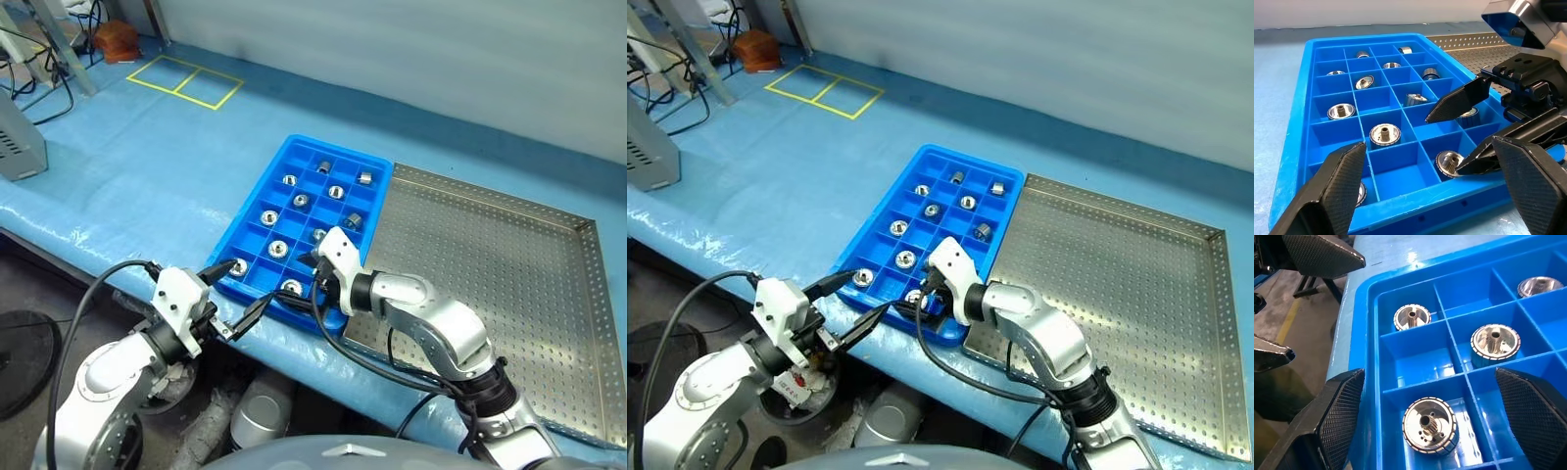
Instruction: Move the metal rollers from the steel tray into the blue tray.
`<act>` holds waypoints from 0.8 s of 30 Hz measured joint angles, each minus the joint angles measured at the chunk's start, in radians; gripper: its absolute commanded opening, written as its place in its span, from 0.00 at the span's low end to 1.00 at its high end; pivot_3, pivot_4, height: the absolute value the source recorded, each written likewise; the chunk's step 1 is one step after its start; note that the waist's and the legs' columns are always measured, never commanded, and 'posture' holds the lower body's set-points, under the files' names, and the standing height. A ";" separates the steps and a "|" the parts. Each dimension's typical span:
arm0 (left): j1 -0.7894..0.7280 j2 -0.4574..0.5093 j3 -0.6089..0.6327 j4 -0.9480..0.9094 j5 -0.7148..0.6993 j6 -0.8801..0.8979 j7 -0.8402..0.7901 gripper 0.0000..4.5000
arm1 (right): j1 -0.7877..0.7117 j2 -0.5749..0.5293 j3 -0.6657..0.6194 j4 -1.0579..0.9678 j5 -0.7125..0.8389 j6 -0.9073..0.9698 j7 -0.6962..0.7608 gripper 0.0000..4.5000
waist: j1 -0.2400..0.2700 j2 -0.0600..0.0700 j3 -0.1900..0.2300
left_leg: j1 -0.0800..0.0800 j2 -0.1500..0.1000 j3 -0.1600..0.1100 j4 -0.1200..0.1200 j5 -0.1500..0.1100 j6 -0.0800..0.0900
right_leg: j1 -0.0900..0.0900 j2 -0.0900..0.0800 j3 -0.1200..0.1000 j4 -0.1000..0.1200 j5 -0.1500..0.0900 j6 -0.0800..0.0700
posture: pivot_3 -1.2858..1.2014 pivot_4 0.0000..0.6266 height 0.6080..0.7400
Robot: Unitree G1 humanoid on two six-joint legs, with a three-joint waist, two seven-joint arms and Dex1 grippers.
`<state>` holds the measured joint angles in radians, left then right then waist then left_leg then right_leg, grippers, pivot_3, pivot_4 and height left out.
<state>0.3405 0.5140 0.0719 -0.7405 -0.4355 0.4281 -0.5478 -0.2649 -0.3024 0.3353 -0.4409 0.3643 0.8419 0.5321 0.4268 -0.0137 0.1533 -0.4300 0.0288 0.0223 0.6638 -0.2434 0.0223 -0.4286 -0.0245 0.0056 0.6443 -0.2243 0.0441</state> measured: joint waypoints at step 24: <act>-0.405 0.023 -0.093 0.315 0.037 -0.017 -0.109 1.00 | 0.217 -0.044 -0.197 -0.261 -0.044 -0.029 -0.205 1.00 | -0.274 0.000 -0.002 | 0.003 -0.001 -0.004 0.003 0.001 0.001 | 0.009 0.000 0.002 0.000 0.001 -0.001 | 0.57 0.24 1.00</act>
<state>-0.0647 0.5373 -0.0214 -0.4255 -0.3980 0.4108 -0.6565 -0.0482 -0.3463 0.1386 -0.7019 0.3202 0.8133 0.3267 0.1529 -0.0134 0.1516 -0.4268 0.0277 0.0188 0.6668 -0.2426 0.0232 -0.4194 -0.0244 0.0072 0.6444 -0.2230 0.0426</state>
